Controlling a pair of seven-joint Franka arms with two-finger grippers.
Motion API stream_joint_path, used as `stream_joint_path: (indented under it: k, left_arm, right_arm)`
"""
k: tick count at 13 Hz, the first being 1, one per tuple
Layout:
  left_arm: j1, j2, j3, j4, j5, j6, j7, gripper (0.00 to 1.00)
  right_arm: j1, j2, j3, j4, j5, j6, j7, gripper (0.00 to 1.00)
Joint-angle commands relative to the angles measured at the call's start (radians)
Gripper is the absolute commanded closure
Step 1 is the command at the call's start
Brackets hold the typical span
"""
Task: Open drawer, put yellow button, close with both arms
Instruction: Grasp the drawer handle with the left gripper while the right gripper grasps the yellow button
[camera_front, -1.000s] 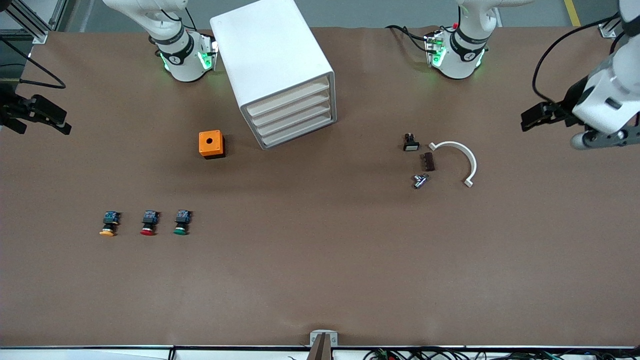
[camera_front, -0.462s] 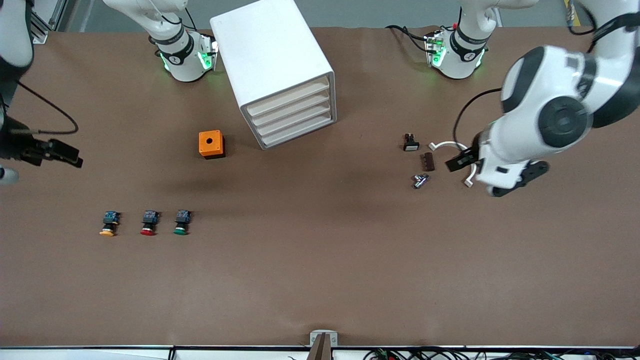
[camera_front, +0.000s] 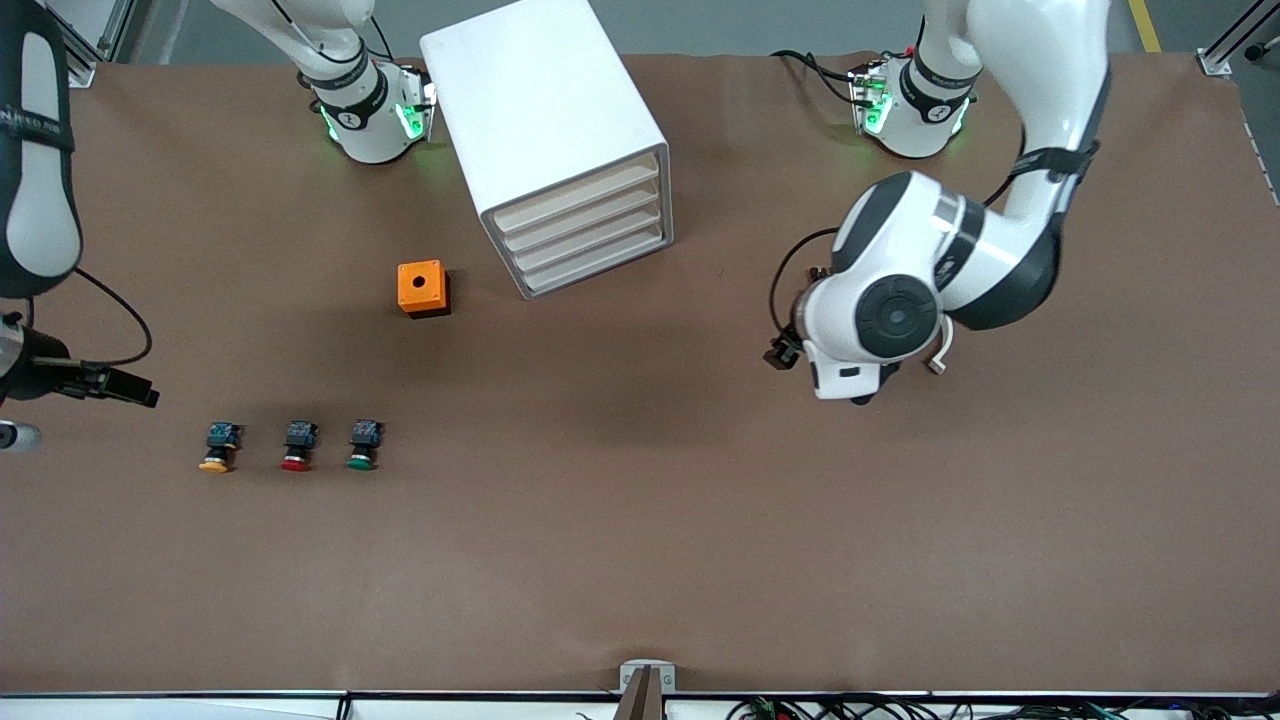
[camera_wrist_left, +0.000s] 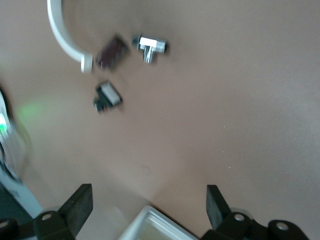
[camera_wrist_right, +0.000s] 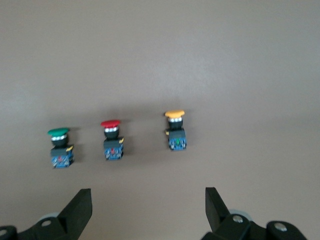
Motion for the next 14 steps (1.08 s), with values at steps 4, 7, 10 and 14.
stream_joint_path:
  k: [4, 7, 10, 14]
  left_arm:
    - [-0.107, 0.102, 0.007, 0.051, -0.254, -0.023, -0.534, 0.00]
    - [-0.136, 0.147, 0.007, 0.053, -0.471, -0.019, -0.700, 0.00]
    - [-0.175, 0.153, 0.007, 0.056, -0.591, -0.014, -0.821, 0.06]
    - [-0.236, 0.174, 0.007, 0.054, -0.688, -0.013, -0.874, 0.15]
  right_arm:
    - [-0.025, 0.139, 0.011, -0.108, -0.014, 0.336, -0.024, 0.00]
    - [-0.042, 0.231, 0.011, -0.118, -0.012, 0.435, -0.024, 0.00]
    - [-0.060, 0.261, 0.012, -0.154, -0.011, 0.481, -0.024, 0.00]
    - [-0.062, 0.261, 0.012, -0.211, -0.011, 0.541, -0.045, 0.00]
